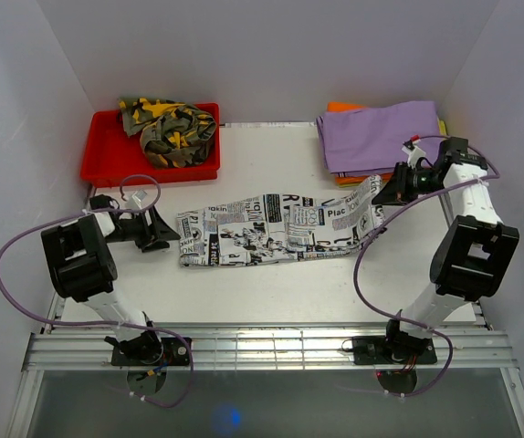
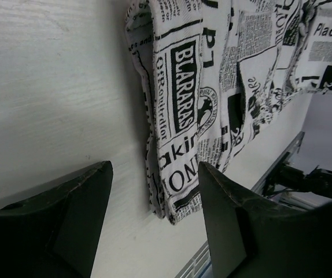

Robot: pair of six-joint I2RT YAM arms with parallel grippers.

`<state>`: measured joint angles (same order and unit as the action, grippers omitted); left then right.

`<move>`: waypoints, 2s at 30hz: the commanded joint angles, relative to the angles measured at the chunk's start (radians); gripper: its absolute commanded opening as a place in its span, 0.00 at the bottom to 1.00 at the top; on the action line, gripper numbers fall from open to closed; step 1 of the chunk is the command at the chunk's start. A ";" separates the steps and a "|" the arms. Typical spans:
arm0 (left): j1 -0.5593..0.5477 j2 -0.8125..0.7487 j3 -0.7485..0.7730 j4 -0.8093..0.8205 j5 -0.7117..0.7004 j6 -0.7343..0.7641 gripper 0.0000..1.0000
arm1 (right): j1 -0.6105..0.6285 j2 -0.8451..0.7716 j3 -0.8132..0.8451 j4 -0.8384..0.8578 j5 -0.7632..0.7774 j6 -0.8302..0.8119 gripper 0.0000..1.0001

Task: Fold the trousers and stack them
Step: Fold the trousers

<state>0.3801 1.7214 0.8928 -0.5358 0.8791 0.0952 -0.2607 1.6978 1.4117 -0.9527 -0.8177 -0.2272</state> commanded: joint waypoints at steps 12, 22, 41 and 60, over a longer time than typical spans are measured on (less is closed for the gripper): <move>-0.060 0.164 -0.034 0.189 0.072 -0.224 0.33 | 0.391 -0.084 0.029 0.367 0.124 0.475 0.08; -0.089 0.205 -0.048 0.235 0.089 -0.255 0.00 | 0.655 0.088 0.194 0.489 0.149 0.597 0.08; -0.231 0.167 -0.104 0.358 -0.014 -0.371 0.00 | 0.933 0.413 0.435 0.528 0.250 0.677 0.08; -0.297 0.187 -0.101 0.389 -0.117 -0.411 0.00 | 1.051 0.499 0.492 0.565 0.230 0.786 0.08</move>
<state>0.1070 1.8854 0.8135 -0.1524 0.9802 -0.3573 0.7685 2.1754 1.8538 -0.4381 -0.5571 0.5217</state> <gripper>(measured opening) 0.029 0.097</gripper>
